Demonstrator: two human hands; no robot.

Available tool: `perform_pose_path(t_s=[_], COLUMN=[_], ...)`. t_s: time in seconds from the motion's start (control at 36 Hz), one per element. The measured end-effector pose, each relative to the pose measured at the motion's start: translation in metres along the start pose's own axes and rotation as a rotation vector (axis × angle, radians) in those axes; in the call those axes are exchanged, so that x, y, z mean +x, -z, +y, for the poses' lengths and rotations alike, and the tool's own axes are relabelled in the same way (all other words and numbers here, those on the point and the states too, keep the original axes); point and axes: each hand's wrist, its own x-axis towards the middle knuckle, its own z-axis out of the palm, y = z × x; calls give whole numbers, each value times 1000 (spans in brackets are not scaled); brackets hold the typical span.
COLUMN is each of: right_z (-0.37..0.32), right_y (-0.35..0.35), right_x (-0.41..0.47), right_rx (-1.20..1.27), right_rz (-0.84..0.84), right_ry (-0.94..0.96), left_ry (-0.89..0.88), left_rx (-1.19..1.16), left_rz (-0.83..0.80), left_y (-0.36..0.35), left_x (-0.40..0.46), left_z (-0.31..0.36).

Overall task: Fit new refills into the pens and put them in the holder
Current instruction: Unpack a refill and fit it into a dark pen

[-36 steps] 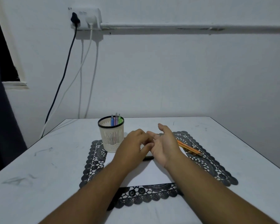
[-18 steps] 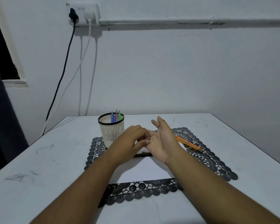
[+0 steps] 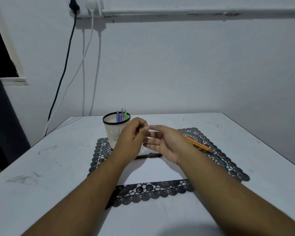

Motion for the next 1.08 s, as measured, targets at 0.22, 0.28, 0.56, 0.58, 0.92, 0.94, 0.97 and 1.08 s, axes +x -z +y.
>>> perform_pose_path(t_s=[0.22, 0.28, 0.56, 0.58, 0.92, 0.94, 0.97, 1.08], right_z=[5, 6, 4, 5, 13, 13, 12, 5], right_y=[5, 7, 13, 14, 12, 12, 12, 14], right_x=[0, 2, 7, 8, 9, 8, 8, 9], right_rx=[-137, -115, 7, 4, -24, -31, -32, -5], right_rz=[-16, -7, 74, 80, 82, 90, 96, 126], right_ry=[88, 107, 141, 142, 175, 181, 187, 209], left_ry=[40, 30, 15, 21, 72, 69, 66, 69], left_rx=[-46, -17, 62, 63, 29, 28, 25, 96], left_rz=[56, 64, 38, 32, 36, 26, 16, -84], left_y=[-3, -3, -2, -2, -5, -6, -6, -2], left_x=[-3, -3, -3, -3, -5, -5, -5, -3], left_z=[-2, -3, -4, -5, -3, -3, -3, -6])
